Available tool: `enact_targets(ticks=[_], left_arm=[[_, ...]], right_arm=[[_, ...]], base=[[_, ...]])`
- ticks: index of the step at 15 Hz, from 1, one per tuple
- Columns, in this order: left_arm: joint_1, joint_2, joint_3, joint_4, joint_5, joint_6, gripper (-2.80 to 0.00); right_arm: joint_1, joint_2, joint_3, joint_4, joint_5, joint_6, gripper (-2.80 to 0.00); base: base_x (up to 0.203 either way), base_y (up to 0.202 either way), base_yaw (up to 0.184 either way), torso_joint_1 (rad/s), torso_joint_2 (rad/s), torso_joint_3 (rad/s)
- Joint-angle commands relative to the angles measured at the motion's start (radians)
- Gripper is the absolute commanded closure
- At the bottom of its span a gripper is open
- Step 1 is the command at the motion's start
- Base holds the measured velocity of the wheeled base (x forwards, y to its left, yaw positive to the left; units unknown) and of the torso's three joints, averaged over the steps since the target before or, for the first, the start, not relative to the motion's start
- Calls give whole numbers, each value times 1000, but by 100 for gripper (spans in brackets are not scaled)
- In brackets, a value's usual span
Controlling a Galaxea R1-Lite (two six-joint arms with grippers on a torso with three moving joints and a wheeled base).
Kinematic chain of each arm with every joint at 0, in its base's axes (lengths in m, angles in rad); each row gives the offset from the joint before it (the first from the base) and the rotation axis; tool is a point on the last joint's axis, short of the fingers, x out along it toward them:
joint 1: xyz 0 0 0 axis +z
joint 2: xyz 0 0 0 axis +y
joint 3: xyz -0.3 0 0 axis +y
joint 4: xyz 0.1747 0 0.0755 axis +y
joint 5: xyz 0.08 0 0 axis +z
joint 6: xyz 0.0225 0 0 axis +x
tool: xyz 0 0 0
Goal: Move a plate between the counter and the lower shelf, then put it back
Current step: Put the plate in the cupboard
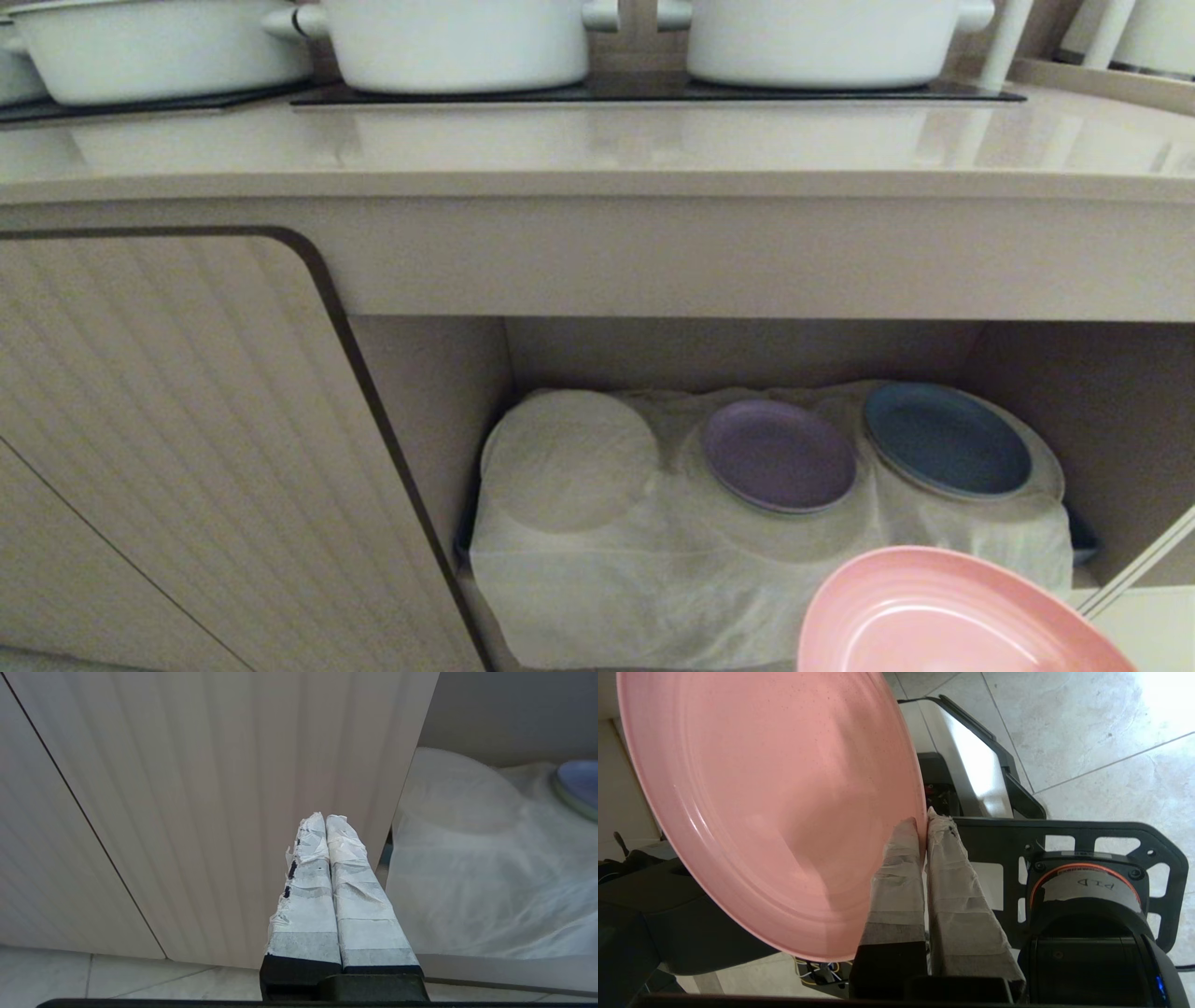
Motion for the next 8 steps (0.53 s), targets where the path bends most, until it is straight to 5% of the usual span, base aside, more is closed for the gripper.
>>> enact_targets(ticks=[1,8], left_arm=[[0,1,0,-1,1,-1,0],[0,1,0,-1,0,-1,0]], right_arm=[[0,-4,0,4,2,3,0],[0,-7,0,15,2,4,0]], base=[[0,0,0,-107,437,315],[0,0,0,-17,77,57]])
